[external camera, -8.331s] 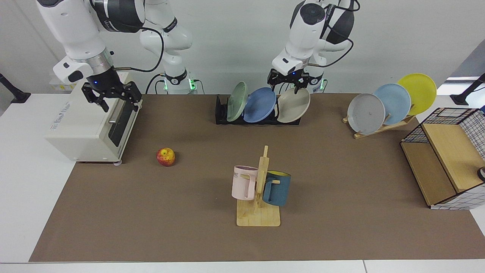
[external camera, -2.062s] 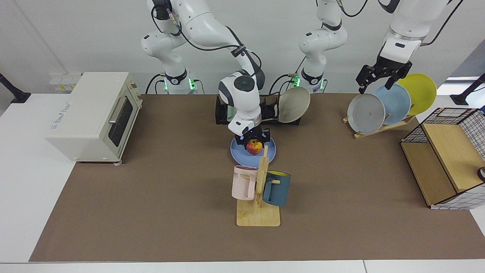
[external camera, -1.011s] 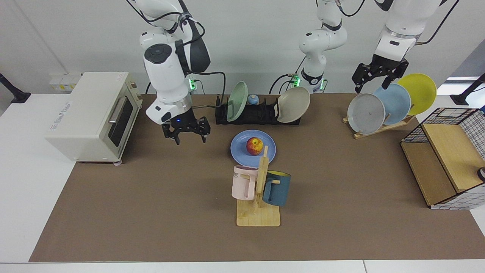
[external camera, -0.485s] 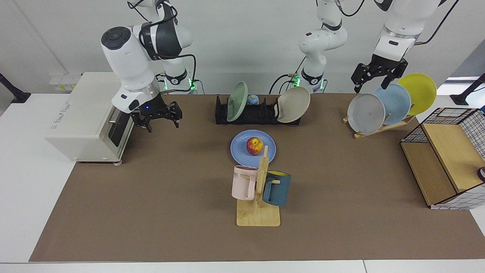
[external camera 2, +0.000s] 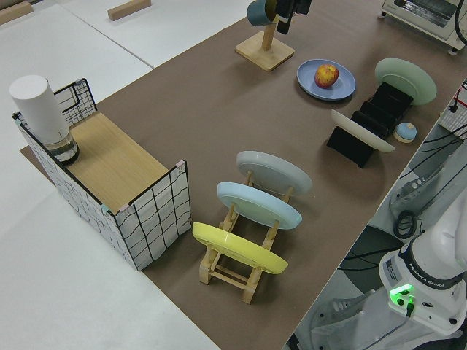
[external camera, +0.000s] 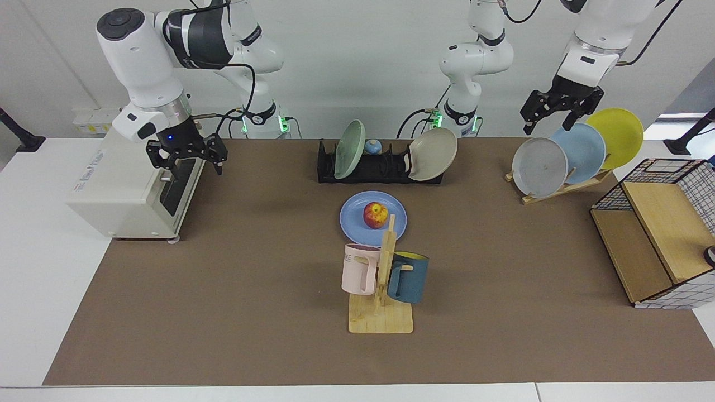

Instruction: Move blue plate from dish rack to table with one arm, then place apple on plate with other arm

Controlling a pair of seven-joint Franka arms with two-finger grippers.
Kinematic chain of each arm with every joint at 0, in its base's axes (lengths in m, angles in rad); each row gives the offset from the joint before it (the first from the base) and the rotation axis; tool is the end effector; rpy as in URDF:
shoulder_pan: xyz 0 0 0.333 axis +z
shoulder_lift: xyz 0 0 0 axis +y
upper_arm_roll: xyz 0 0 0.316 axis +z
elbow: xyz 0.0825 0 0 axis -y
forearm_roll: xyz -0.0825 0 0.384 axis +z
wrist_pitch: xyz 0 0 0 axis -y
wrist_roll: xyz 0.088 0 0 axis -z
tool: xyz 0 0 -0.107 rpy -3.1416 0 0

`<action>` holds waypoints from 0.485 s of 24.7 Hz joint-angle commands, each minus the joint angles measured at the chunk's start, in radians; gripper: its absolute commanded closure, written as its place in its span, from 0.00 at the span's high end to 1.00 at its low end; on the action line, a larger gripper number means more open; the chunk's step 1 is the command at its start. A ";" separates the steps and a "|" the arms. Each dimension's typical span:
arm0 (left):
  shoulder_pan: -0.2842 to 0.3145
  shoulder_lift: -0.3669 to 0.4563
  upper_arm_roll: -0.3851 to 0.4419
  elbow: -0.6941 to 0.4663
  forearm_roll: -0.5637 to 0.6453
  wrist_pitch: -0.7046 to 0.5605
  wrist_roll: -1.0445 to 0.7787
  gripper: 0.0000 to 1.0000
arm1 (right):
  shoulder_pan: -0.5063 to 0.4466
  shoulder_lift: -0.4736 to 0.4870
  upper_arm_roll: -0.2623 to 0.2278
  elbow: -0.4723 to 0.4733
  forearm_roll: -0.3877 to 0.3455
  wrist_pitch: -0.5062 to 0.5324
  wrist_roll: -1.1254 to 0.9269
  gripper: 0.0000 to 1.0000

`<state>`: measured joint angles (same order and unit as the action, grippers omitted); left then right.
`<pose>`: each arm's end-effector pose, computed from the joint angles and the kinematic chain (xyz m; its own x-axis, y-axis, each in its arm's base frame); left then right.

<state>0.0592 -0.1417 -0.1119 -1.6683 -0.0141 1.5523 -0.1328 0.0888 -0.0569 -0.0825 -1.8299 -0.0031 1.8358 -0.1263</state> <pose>0.5070 -0.0327 0.6517 0.9964 0.0805 0.0248 0.0805 -0.9968 0.0016 0.5517 0.0023 0.5555 0.9892 0.1328 0.0623 0.1327 -0.9911 0.0063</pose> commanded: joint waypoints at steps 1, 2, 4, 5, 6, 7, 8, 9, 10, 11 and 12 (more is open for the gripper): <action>-0.107 0.008 0.086 0.024 -0.004 -0.017 0.027 1.00 | -0.011 -0.006 0.007 -0.015 -0.006 0.023 -0.015 1.00; -0.117 0.008 0.098 0.024 -0.006 -0.017 0.045 1.00 | -0.011 -0.006 0.007 -0.015 -0.006 0.022 -0.015 1.00; -0.130 0.016 0.110 0.025 -0.018 -0.027 0.087 1.00 | -0.015 -0.008 0.006 -0.015 -0.006 0.017 -0.015 1.00; -0.130 0.023 0.110 0.038 -0.017 -0.034 0.091 1.00 | -0.018 -0.008 0.007 -0.017 -0.006 0.017 -0.015 1.00; -0.130 0.031 0.109 0.060 -0.018 -0.038 0.093 1.00 | -0.017 -0.008 0.006 -0.017 -0.006 0.017 -0.015 1.00; -0.130 0.049 0.109 0.088 -0.018 -0.050 0.093 1.00 | -0.011 -0.008 0.006 -0.015 -0.011 0.017 -0.013 1.00; -0.128 0.080 0.109 0.122 -0.020 -0.076 0.091 1.00 | -0.009 -0.006 0.006 -0.014 -0.018 0.017 -0.015 1.00; -0.128 0.112 0.109 0.169 -0.020 -0.110 0.093 1.00 | -0.009 -0.004 0.006 -0.003 -0.023 0.005 -0.015 1.00; -0.125 0.140 0.109 0.218 -0.020 -0.139 0.093 1.00 | -0.009 -0.004 0.009 0.015 -0.023 -0.025 -0.015 1.00; -0.125 0.151 0.107 0.237 -0.020 -0.147 0.093 1.00 | -0.007 -0.003 0.010 0.044 -0.029 -0.065 -0.015 1.00; -0.125 0.151 0.107 0.237 -0.020 -0.146 0.094 1.00 | -0.006 -0.001 0.010 0.081 -0.040 -0.122 -0.015 1.00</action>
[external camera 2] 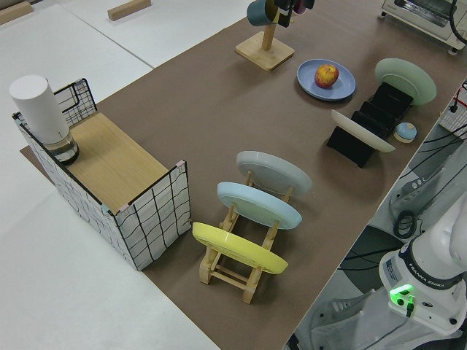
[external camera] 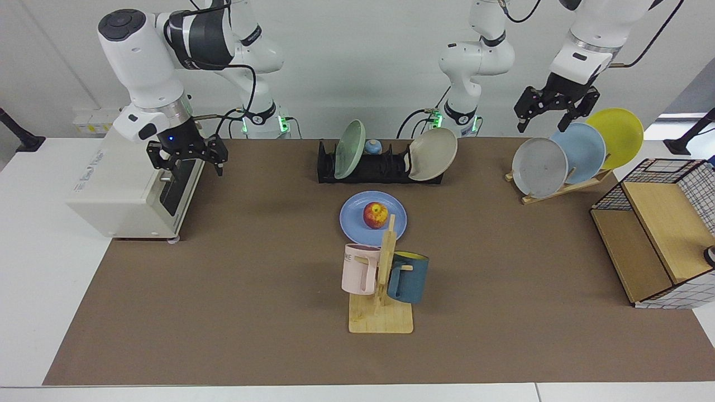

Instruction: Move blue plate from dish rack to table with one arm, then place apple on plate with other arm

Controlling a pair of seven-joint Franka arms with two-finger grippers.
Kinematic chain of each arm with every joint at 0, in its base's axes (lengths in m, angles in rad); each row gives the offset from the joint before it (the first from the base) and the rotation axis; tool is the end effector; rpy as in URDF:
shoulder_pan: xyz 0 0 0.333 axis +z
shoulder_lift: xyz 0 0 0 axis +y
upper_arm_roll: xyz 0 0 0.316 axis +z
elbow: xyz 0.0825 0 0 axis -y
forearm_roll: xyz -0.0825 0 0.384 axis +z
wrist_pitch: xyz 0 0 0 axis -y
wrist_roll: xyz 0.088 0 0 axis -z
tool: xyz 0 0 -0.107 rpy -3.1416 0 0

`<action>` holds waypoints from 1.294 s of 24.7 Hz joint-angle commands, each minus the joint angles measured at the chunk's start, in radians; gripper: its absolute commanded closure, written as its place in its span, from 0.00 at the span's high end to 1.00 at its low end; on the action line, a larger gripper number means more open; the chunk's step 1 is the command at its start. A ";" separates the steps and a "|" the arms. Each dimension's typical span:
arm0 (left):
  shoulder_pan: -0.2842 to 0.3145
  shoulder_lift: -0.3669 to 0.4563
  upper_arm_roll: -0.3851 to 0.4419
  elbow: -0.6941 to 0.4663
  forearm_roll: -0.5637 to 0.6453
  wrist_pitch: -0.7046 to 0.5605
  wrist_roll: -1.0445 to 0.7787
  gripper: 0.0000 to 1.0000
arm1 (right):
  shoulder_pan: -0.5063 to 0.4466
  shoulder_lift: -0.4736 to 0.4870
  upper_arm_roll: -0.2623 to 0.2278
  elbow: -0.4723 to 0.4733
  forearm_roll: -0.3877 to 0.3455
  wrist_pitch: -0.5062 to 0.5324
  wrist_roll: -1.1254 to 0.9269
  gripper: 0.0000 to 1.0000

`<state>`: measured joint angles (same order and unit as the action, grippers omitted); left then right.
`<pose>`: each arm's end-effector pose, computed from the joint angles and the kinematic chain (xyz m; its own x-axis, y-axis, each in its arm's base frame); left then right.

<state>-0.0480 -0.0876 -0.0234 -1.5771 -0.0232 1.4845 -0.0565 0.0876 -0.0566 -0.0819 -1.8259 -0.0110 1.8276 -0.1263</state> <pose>0.5165 -0.0402 0.6610 0.9998 -0.0168 -0.0062 -0.0167 -0.9996 0.0208 0.5514 0.0013 0.5565 0.9893 0.1342 0.0568 0.1337 -0.9909 0.0134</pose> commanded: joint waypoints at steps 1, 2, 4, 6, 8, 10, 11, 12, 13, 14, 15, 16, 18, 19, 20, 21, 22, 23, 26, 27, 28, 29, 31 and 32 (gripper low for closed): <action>-0.015 0.095 0.019 0.144 -0.009 -0.079 0.018 1.00 | -0.006 0.004 0.011 0.097 -0.041 -0.146 -0.015 1.00; -0.012 0.094 0.019 0.146 -0.011 -0.079 0.018 1.00 | -0.009 0.009 0.013 0.097 -0.027 -0.142 -0.013 1.00; -0.006 0.092 0.017 0.144 -0.011 -0.075 0.021 1.00 | -0.015 0.003 0.010 0.091 -0.018 -0.106 -0.013 1.00; -0.006 0.094 0.017 0.146 -0.011 -0.075 0.021 1.00 | -0.015 0.003 0.007 0.091 -0.017 -0.110 -0.015 1.00; -0.013 0.097 0.019 0.146 -0.009 -0.072 0.021 1.00 | -0.023 -0.002 0.004 0.086 -0.014 -0.111 -0.016 1.00; -0.006 0.094 0.016 0.144 -0.009 -0.072 0.023 1.00 | -0.023 -0.002 0.002 0.082 -0.012 -0.108 -0.015 1.00; -0.009 0.092 0.014 0.144 0.000 -0.069 0.024 1.00 | -0.023 -0.002 0.002 0.082 -0.012 -0.108 -0.015 1.00; -0.012 0.089 0.014 0.143 0.006 -0.067 0.024 1.00 | -0.022 -0.002 0.002 0.082 -0.012 -0.108 -0.013 1.00; -0.013 0.086 0.014 0.140 0.005 -0.069 0.024 1.00 | -0.022 -0.002 0.001 0.082 -0.012 -0.108 -0.013 1.00; -0.012 0.086 0.014 0.137 0.006 -0.069 0.023 1.00 | -0.022 -0.002 0.001 0.082 -0.012 -0.108 -0.013 1.00; -0.012 0.085 0.013 0.137 0.008 -0.069 0.021 1.00 | -0.023 -0.002 0.001 0.082 -0.010 -0.106 -0.012 1.00; -0.010 0.085 0.013 0.137 0.006 -0.069 0.020 1.00 | -0.022 -0.005 -0.001 0.077 -0.010 -0.108 0.000 1.00; -0.009 0.078 0.013 0.134 0.008 -0.070 0.021 1.00 | -0.023 -0.005 -0.001 0.077 -0.012 -0.097 0.048 1.00; -0.007 0.078 0.013 0.134 0.008 -0.073 0.017 1.00 | -0.023 -0.005 -0.001 0.076 -0.012 -0.094 0.062 1.00; -0.007 0.077 0.014 0.134 0.008 -0.079 0.012 1.00 | -0.023 -0.005 -0.002 0.076 -0.012 -0.096 0.066 1.00; -0.006 0.074 0.014 0.131 0.008 -0.085 0.011 1.00 | -0.022 -0.006 -0.001 0.076 -0.012 -0.097 0.069 1.00; -0.006 0.071 0.014 0.128 0.008 -0.084 0.009 1.00 | -0.022 -0.006 -0.001 0.076 -0.012 -0.097 0.069 1.00; -0.006 0.071 0.014 0.126 0.008 -0.084 0.009 1.00 | -0.022 -0.005 -0.001 0.076 -0.012 -0.097 0.068 1.00; -0.007 0.068 0.014 0.126 0.008 -0.086 0.009 1.00 | -0.022 -0.006 -0.001 0.074 -0.012 -0.096 0.066 1.00; -0.007 0.068 0.014 0.126 0.008 -0.086 0.009 1.00 | -0.022 -0.006 -0.001 0.074 -0.012 -0.096 0.069 1.00; -0.007 0.068 0.014 0.126 0.008 -0.086 0.009 1.00 | -0.022 -0.006 -0.001 0.074 -0.012 -0.093 0.069 1.00; -0.007 0.066 0.014 0.126 0.008 -0.086 0.009 1.00 | -0.022 -0.006 -0.001 0.074 -0.012 -0.090 0.068 1.00; -0.007 0.066 0.014 0.126 0.008 -0.086 0.009 1.00 | -0.020 -0.005 -0.001 0.076 -0.012 -0.088 0.068 1.00; -0.007 0.066 0.014 0.126 0.008 -0.086 0.009 1.00 | -0.020 -0.005 -0.001 0.076 -0.012 -0.088 0.069 1.00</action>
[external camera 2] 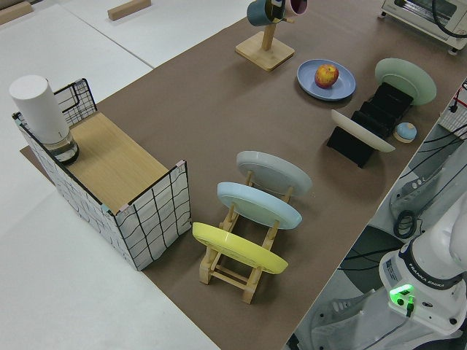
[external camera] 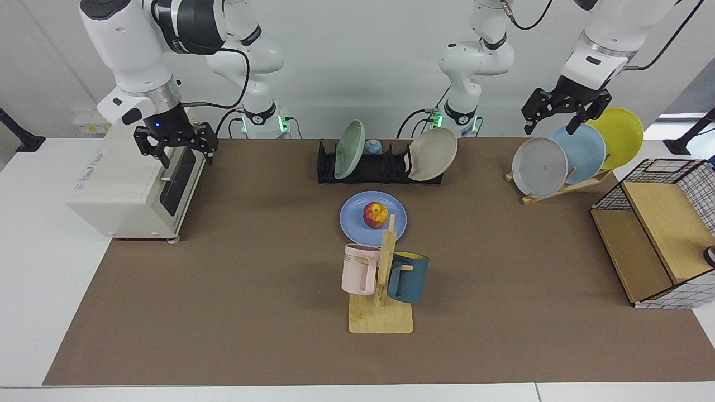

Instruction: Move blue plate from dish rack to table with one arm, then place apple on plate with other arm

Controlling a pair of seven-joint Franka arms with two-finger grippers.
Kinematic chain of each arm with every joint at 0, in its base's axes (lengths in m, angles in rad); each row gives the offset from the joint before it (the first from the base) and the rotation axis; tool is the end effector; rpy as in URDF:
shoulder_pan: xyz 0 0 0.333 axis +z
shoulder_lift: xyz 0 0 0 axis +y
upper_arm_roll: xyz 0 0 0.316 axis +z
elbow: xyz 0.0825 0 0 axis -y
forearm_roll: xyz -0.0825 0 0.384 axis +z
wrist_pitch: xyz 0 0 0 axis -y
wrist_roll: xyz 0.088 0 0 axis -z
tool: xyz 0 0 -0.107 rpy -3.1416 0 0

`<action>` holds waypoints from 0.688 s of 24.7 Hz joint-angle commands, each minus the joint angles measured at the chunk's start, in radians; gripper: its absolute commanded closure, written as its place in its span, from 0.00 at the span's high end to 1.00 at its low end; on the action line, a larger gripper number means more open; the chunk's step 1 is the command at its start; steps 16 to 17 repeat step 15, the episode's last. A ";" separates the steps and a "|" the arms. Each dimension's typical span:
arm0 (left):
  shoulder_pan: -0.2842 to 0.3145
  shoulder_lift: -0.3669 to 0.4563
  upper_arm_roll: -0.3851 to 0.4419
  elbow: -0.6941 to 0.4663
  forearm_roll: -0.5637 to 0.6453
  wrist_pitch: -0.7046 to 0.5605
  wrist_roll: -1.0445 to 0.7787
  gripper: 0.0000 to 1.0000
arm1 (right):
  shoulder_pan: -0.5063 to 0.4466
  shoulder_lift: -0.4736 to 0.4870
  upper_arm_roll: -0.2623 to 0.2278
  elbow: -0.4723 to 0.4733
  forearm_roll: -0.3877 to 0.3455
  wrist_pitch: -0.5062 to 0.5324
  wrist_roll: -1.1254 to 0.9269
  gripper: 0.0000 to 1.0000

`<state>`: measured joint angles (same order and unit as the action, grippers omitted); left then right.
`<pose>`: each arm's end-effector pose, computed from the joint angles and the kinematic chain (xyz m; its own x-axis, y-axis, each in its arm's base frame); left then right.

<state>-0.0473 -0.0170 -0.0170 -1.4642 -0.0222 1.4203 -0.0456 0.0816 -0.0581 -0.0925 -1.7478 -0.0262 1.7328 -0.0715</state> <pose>0.5318 -0.0370 0.6703 0.9994 -0.0220 -0.0278 -0.0214 -0.9996 0.0205 0.5476 -0.0096 0.5864 0.9971 0.0647 0.0412 0.0638 -0.9977 0.0237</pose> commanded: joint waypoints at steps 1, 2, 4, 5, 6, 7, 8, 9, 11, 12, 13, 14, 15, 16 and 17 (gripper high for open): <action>-0.008 -0.005 0.008 0.013 0.007 -0.021 -0.002 1.00 | -0.014 -0.003 0.010 -0.002 0.003 0.005 0.015 1.00; -0.008 -0.005 0.008 0.013 0.007 -0.020 -0.002 1.00 | -0.014 -0.003 0.010 -0.002 0.003 0.007 0.015 1.00; -0.009 -0.005 0.006 0.013 0.007 -0.021 -0.002 1.00 | -0.014 -0.003 0.010 -0.002 0.003 0.007 0.015 1.00; -0.009 -0.005 0.006 0.013 0.007 -0.021 -0.002 1.00 | -0.013 -0.002 0.010 -0.001 0.003 0.007 0.015 1.00; -0.009 -0.005 0.006 0.013 0.007 -0.021 -0.002 1.00 | -0.014 -0.002 0.010 -0.001 0.003 0.007 0.015 1.00; -0.009 -0.005 0.006 0.013 0.007 -0.021 -0.002 1.00 | -0.014 -0.003 0.010 -0.002 0.003 0.007 0.013 1.00; -0.009 -0.005 0.006 0.013 0.007 -0.020 -0.002 1.00 | -0.014 -0.002 0.010 -0.001 0.003 0.007 0.013 1.00; -0.009 -0.005 0.006 0.013 0.007 -0.020 -0.002 1.00 | -0.013 -0.002 0.010 -0.001 0.003 0.007 0.013 1.00; -0.009 -0.005 0.008 0.013 0.007 -0.020 -0.002 1.00 | -0.011 -0.002 0.010 -0.001 0.003 0.007 0.013 1.00; -0.009 -0.005 0.006 0.013 0.007 -0.020 -0.002 1.00 | -0.011 -0.002 0.010 -0.001 0.003 0.007 0.013 1.00; -0.009 -0.005 0.006 0.013 0.007 -0.021 -0.002 1.00 | -0.011 -0.002 0.010 -0.001 0.003 0.007 0.013 1.00; -0.009 -0.005 0.006 0.013 0.007 -0.021 -0.002 1.00 | -0.011 -0.002 0.010 -0.001 0.003 0.007 0.013 1.00; -0.009 -0.005 0.008 0.013 0.007 -0.021 -0.002 1.00 | -0.014 -0.005 0.010 -0.002 0.003 0.005 0.009 1.00; -0.009 -0.005 0.008 0.013 0.007 -0.021 -0.002 1.00 | -0.014 -0.005 0.010 -0.002 0.003 0.005 0.009 1.00; -0.009 -0.005 0.008 0.013 0.007 -0.021 -0.002 1.00 | -0.014 -0.005 0.010 -0.002 0.003 0.005 0.009 1.00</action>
